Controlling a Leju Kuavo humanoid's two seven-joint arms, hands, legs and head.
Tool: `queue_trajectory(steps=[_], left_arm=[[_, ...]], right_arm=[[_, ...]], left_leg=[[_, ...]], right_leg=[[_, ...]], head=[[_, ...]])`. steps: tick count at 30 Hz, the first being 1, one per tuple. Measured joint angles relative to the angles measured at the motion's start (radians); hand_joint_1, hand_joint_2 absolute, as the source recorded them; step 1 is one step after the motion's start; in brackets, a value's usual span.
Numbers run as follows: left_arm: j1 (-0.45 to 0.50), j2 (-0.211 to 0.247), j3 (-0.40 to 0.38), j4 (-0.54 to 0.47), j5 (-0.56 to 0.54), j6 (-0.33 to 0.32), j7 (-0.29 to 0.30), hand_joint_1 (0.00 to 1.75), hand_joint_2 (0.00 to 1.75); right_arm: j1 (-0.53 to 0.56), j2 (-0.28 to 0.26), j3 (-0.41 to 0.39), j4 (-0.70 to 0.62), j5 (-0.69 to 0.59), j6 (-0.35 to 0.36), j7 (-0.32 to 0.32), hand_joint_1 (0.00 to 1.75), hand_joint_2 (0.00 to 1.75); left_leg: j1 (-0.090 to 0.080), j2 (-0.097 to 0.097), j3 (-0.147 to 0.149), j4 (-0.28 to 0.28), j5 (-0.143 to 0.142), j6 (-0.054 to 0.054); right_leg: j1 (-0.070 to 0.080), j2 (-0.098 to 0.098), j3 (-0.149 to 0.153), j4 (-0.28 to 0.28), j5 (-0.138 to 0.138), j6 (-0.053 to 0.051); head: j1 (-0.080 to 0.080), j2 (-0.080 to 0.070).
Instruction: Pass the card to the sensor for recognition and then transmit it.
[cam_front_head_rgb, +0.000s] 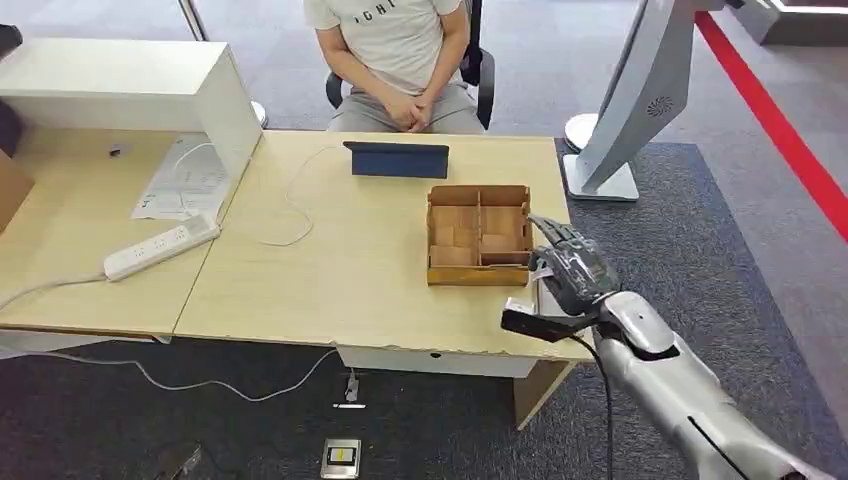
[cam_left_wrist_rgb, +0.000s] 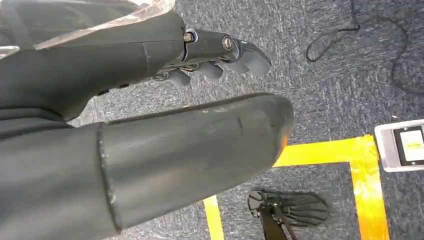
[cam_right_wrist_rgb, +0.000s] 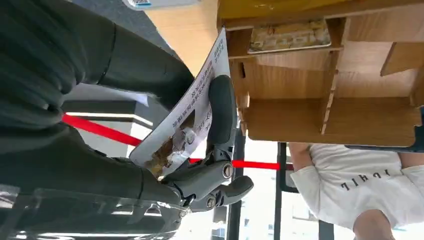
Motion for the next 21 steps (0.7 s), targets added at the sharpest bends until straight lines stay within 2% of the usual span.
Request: queue_trajectory(steps=[5, 21], left_arm=[[0.003, 0.002, -0.003, 0.0, 0.001, 0.002, 0.015, 0.0, 0.0], [0.029, 0.011, -0.016, 0.001, 0.008, -0.001, 0.0, 0.0, 0.0]], right_arm=[[-0.029, 0.01, -0.001, 0.051, 0.005, 0.03, 0.005, 1.75, 1.75], [-0.033, 0.003, -0.005, 0.142, 0.019, 0.029, -0.013, 1.75, 1.75]], left_leg=[[0.0, 0.0, 0.0, 0.0, 0.0, 0.0], [0.0, 0.0, 0.0, 0.0, 0.0, 0.0]], right_leg=[[0.0, 0.0, 0.0, 0.0, 0.0, 0.0], [0.0, 0.0, 0.0, 0.0, 0.0, 0.0]], head=[[0.0, 0.0], [0.0, 0.0]])
